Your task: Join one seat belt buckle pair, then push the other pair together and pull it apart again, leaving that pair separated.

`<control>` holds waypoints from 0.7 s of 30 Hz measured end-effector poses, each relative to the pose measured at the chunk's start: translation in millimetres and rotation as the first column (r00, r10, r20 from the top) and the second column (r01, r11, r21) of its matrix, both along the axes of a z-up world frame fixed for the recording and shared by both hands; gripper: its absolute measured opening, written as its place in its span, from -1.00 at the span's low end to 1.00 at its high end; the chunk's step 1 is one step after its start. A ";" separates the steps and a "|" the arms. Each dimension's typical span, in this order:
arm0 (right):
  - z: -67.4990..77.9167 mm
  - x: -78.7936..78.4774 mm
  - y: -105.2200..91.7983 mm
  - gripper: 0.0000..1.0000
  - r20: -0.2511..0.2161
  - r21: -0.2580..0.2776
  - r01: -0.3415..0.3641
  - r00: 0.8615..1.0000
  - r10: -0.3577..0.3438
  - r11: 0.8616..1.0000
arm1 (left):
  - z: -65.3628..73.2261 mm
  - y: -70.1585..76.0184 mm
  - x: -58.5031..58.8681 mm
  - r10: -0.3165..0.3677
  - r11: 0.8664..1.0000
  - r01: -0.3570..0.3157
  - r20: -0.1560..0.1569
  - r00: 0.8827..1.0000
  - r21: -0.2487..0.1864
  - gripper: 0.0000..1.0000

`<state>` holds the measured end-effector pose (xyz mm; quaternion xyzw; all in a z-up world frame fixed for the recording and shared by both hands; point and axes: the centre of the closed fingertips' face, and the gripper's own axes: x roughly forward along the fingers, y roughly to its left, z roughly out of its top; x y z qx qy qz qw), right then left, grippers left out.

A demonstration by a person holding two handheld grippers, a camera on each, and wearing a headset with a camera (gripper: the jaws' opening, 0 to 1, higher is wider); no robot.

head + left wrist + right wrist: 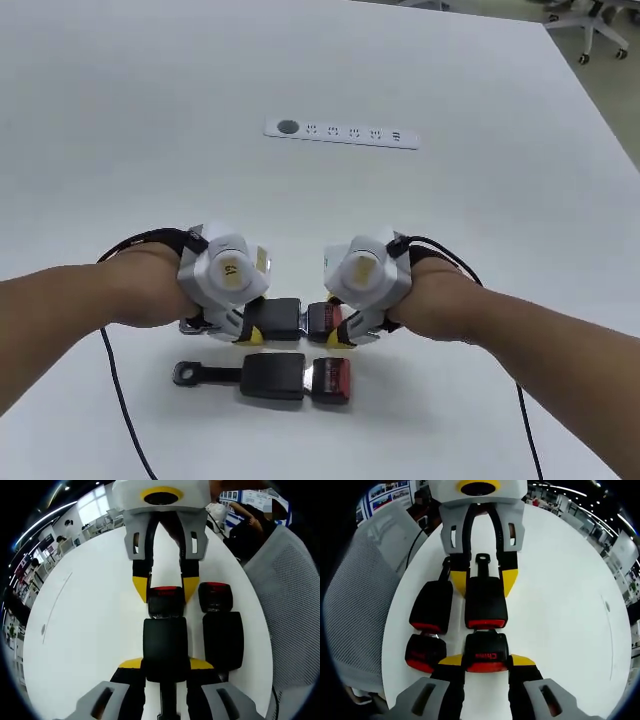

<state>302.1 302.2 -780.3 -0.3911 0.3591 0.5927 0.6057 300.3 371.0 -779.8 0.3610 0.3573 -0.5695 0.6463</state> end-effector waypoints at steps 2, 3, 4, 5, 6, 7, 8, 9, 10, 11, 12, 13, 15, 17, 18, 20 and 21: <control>0.1 -0.4 0.4 -0.43 0.002 0.001 0.000 1.000 0.000 1.000 | -0.4 0.0 0.3 0.002 1.000 -0.002 0.000 1.000 0.003 -0.39; -0.2 0.4 0.3 -0.42 0.002 0.001 0.000 1.000 0.000 1.000 | -0.5 0.1 0.5 0.002 1.000 -0.002 0.000 1.000 0.004 -0.39; -0.3 0.8 0.3 -0.42 0.003 0.001 0.001 1.000 -0.001 1.000 | -0.6 0.1 0.2 0.002 1.000 -0.002 0.001 1.000 0.005 -0.38; -0.2 -0.6 0.8 -0.42 0.005 0.001 0.000 1.000 0.000 1.000 | -0.6 0.1 0.0 0.002 1.000 -0.002 0.001 1.000 0.005 -0.39; -0.1 -1.0 0.9 -0.42 0.005 0.001 0.000 1.000 0.000 1.000 | -0.5 0.4 0.0 0.004 1.000 -0.004 0.001 1.000 0.004 -0.39; 0.3 -1.2 0.1 -0.42 0.006 0.002 0.001 1.000 -0.001 1.000 | -0.5 0.4 0.0 0.003 1.000 -0.003 0.002 1.000 0.004 -0.39; 0.4 -1.3 -0.2 -0.42 0.005 0.002 0.002 1.000 -0.002 1.000 | -0.6 0.6 0.2 0.005 1.000 -0.005 0.002 1.000 0.002 -0.39; 0.1 0.2 0.4 -0.42 0.004 0.002 0.001 1.000 -0.001 1.000 | -0.7 0.7 0.3 0.006 1.000 -0.006 0.002 1.000 0.000 -0.39; 0.1 0.5 0.5 -0.42 0.004 0.001 0.000 1.000 0.000 1.000 | -0.8 0.4 0.1 0.008 1.000 -0.008 0.001 1.000 -0.004 -0.38; -0.6 1.9 0.7 -0.41 0.004 -0.001 -0.002 1.000 0.002 1.000 | -0.8 0.4 -0.1 0.008 1.000 -0.008 0.001 1.000 -0.005 -0.38; -0.9 2.7 0.8 -0.41 0.007 -0.003 -0.005 1.000 0.006 1.000 | -1.2 0.4 0.4 0.008 1.000 -0.008 0.002 1.000 -0.006 -0.38; -1.1 1.9 0.4 -0.41 0.008 -0.003 -0.006 1.000 0.006 1.000 | -1.3 0.5 0.6 0.009 1.000 -0.009 0.002 1.000 -0.005 -0.38; -1.5 1.5 -0.3 -0.41 0.009 -0.002 -0.005 1.000 0.005 1.000 | -1.1 1.0 0.2 0.009 1.000 -0.009 0.002 1.000 -0.001 -0.38; -1.8 0.9 -1.3 -0.41 0.007 -0.002 -0.002 1.000 0.002 1.000 | -1.4 0.9 0.6 0.008 1.000 -0.008 0.002 1.000 0.001 -0.38; -2.0 0.7 -2.1 -0.41 0.007 -0.004 -0.001 1.000 0.001 1.000 | -0.9 0.7 0.2 0.008 1.000 -0.008 0.001 1.000 0.001 -0.38; -1.6 -1.0 -4.6 -0.41 0.010 -0.009 -0.002 1.000 0.002 1.000 | 0.0 0.3 -1.0 0.008 1.000 -0.008 0.000 1.000 0.002 -0.38; -1.8 1.2 -6.7 -0.41 0.010 -0.009 -0.002 1.000 0.002 1.000 | 0.3 0.1 -1.4 0.007 1.000 -0.007 0.000 1.000 0.003 -0.38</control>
